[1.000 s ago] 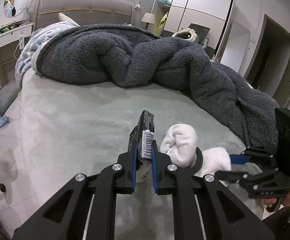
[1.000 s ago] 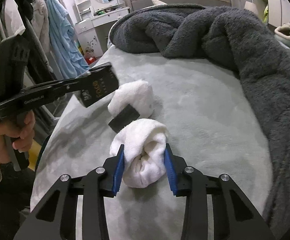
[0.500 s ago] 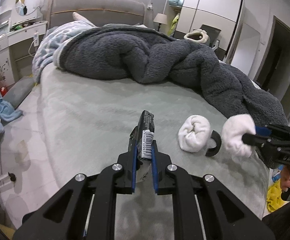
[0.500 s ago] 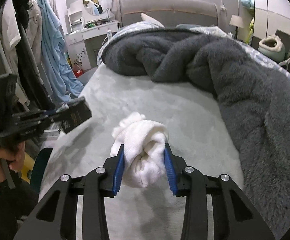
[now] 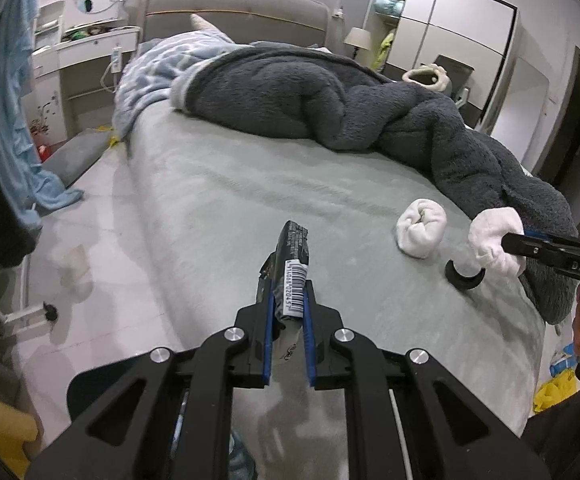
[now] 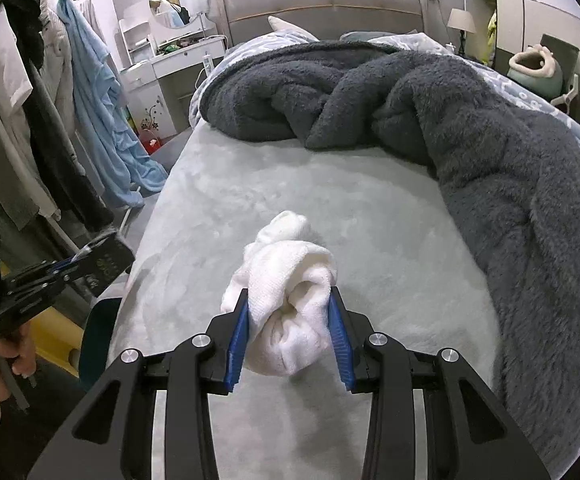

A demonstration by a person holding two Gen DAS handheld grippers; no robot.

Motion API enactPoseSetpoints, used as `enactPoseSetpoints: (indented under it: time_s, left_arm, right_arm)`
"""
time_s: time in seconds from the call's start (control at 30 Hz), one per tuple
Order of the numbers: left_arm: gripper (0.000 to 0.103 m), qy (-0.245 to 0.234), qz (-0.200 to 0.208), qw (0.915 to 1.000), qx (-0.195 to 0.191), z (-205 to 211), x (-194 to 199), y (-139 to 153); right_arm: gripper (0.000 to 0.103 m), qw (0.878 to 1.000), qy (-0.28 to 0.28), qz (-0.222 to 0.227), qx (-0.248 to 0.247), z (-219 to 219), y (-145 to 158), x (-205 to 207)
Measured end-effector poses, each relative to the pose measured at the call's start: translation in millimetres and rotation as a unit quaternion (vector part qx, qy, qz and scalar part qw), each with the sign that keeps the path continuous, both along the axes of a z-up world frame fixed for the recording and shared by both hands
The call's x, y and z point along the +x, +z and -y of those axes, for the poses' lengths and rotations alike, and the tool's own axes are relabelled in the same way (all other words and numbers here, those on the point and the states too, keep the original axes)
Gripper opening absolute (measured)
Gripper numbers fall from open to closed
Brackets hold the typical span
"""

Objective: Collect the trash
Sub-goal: 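Carry the tissue packet and white sock over the teal bin with both tools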

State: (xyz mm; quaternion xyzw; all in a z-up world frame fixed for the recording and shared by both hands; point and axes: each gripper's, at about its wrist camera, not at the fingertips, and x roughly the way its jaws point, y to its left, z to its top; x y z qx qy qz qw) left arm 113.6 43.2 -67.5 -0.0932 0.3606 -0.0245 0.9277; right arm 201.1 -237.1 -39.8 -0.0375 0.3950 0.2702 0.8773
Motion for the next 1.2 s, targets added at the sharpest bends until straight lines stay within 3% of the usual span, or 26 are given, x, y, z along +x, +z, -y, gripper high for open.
enactPoseSetpoints:
  time_s: [0.43,0.87,1.2]
  left_arm:
    - [0.014,0.016,-0.04,0.999,0.013,-24.3,-46.8,-19.5]
    - [0.014,0.055,-0.11,0.9924,0.004,-72.3,-50.5,-60.5]
    - [0.014,0.078,-0.186,0.9795,0.002,-98.7,-54.4,-103.5]
  right_arm:
    - [0.038,0.996,-0.022,-0.013,0.09,-13.0,36.2,-17.5]
    - [0.038,0.997,0.04,-0.011,0.06,-97.5,32.1,-26.9]
    - [0.038,0.993,0.116,-0.014,0.02,-169.1,16.0,-45.9]
